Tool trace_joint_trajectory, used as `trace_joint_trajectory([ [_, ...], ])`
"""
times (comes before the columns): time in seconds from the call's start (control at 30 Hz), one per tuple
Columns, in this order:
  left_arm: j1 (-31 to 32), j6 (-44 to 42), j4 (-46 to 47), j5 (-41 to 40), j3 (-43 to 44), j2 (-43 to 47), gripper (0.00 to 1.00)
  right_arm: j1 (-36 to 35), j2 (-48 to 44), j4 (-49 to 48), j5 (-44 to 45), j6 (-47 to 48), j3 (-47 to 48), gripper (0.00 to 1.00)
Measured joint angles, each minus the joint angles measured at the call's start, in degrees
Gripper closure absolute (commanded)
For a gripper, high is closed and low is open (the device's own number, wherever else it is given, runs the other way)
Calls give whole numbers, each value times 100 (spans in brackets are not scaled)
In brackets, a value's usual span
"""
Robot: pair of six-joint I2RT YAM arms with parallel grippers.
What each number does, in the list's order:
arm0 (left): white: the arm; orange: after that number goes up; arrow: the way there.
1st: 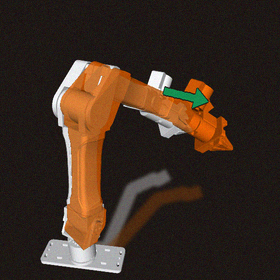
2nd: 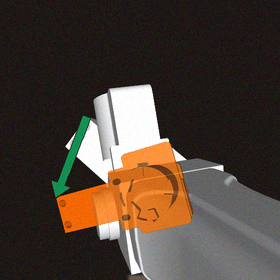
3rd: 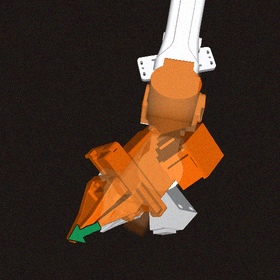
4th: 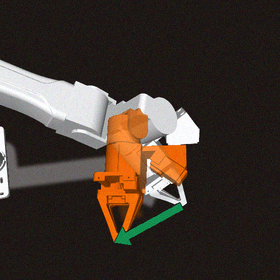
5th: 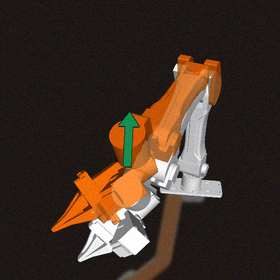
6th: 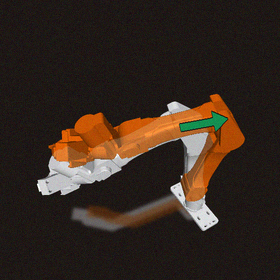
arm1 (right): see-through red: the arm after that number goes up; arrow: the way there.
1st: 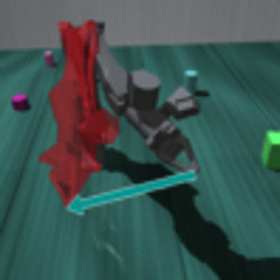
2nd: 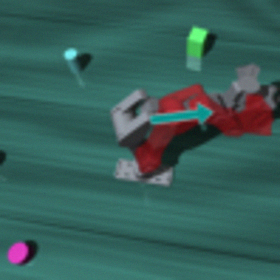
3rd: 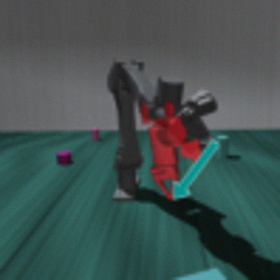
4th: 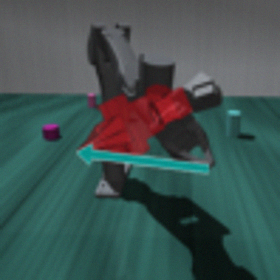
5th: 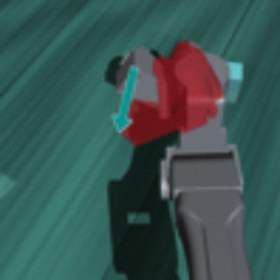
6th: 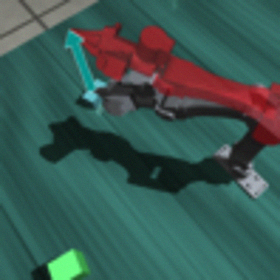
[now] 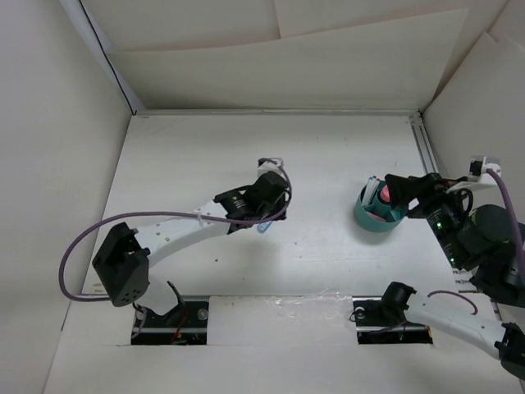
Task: Sort the stationery into containers
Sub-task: Pick up the stationery from the center of the board.
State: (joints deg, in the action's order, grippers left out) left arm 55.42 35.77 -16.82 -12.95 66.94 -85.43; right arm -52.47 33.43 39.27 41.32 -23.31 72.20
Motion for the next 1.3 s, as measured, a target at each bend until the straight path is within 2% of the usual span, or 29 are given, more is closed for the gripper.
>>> trace_joint_trajectory([
  [0.1, -374, 234, 120, -103, -940, 205, 62, 0, 61, -17, -94, 2, -85, 34],
  [0.13, -426, 289, 157, -105, -1185, 199, 55, 0, 94, -35, -133, 2, -103, 34],
  [0.17, -446, 317, 162, -90, -1401, 190, 51, 0, 129, -39, -155, 2, -109, 34],
  [0.27, -435, 380, 192, 20, -1773, 166, 48, 0, 195, -118, -223, 2, -160, 34],
  [0.4, -404, 398, 446, 68, -1823, -39, 48, 0, 219, -146, -304, 2, -190, 34],
  [0.57, -374, 367, 684, 17, -1821, -348, 53, 0, 223, -249, -354, 2, -192, 34],
  [0.9, -367, 317, 817, -313, -1589, -855, 52, 0, 223, -275, -385, 63, -192, 34],
  [1.3, -365, 302, 743, -743, -1478, -990, 51, 0, 291, -319, -385, 66, -192, 34],
])
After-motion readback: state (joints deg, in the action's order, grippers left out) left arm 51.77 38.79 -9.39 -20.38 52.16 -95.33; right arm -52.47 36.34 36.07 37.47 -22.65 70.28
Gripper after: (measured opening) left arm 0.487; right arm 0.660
